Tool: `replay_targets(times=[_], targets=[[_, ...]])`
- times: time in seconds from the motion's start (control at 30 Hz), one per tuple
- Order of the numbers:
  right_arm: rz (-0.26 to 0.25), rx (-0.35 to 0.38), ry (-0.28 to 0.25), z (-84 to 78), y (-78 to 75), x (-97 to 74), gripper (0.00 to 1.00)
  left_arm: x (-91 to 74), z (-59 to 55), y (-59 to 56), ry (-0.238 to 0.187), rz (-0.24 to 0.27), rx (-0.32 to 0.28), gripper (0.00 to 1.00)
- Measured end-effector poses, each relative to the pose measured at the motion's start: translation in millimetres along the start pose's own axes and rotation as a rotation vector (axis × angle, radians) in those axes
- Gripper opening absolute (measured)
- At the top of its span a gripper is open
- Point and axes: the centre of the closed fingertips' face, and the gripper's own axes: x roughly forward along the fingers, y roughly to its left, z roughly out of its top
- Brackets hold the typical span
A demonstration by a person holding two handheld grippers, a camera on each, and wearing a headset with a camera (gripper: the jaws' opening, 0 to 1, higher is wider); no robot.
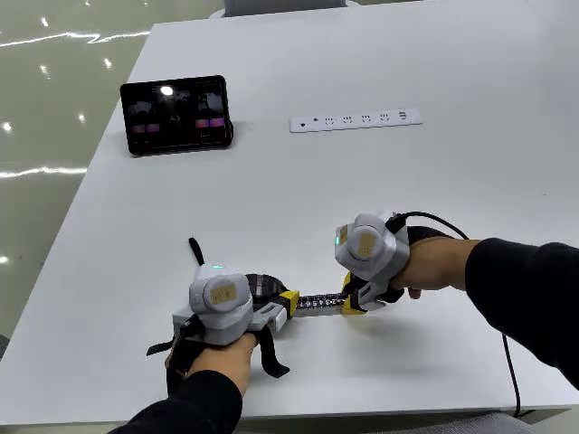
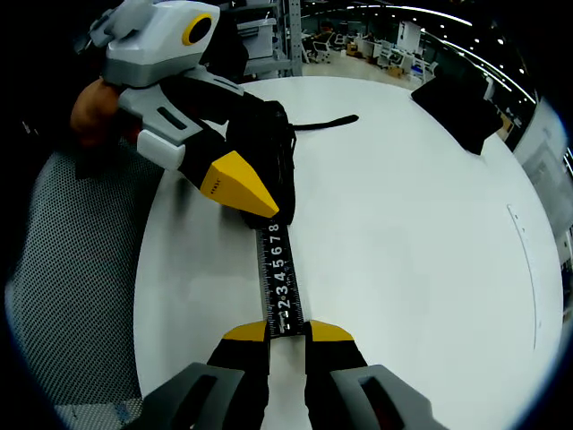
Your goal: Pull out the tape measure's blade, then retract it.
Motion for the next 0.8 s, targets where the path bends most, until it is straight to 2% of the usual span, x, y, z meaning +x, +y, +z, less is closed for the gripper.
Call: replay_targets(times=[0.23,0.8], targets=[[-0.006,0.029,-0.008,5.5,-0.2,2.9,0.11,-0.2,-0.2,-0.1,0.002,-0.004,-0.004,0.6],[-0.006,0.014,-0.039,21.7,2.6,10.4,0.11,-0.9,0.2,0.9,0.008,-0.007,-0.013,0.6]])
